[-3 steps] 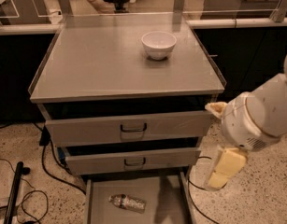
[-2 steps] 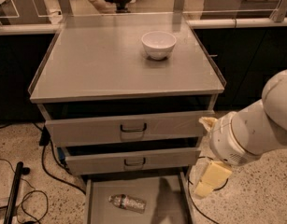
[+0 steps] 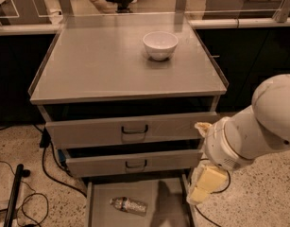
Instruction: Pick water bottle from bottom drawer and place on counter
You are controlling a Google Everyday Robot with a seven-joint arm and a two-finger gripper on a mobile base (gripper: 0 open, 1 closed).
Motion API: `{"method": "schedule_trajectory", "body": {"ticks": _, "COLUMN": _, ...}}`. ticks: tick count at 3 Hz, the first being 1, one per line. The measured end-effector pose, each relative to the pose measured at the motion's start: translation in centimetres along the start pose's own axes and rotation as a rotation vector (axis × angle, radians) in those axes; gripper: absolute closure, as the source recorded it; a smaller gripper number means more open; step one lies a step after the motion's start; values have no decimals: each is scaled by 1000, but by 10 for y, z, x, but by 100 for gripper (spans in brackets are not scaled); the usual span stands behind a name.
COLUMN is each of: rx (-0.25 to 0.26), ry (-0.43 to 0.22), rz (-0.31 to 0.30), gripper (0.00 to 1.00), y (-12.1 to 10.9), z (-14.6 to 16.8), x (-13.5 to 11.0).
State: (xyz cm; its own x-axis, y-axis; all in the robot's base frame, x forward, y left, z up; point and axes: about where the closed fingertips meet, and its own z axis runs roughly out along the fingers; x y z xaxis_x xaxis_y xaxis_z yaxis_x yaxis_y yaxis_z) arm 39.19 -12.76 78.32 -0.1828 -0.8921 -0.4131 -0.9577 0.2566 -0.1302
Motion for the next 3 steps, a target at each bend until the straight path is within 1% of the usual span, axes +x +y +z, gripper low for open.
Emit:
{"method": "schedule_trajectory", "body": {"ticks": 1, "rx": -29, "ry": -5, "rz": -2, "gripper": 0, "y": 6, "z": 35, "x": 1}}
{"method": "schedule_trajectory", "body": {"ticks": 2, "rx": -46, "ry": -48, "rz": 11, "gripper": 0, "y": 6, "z": 87, "x": 9}}
{"method": "schedule_trajectory", "body": {"ticks": 3, "rx": -46, "ry": -105, "rz": 28, "gripper": 0, "y": 3, "z": 126, "x": 24}}
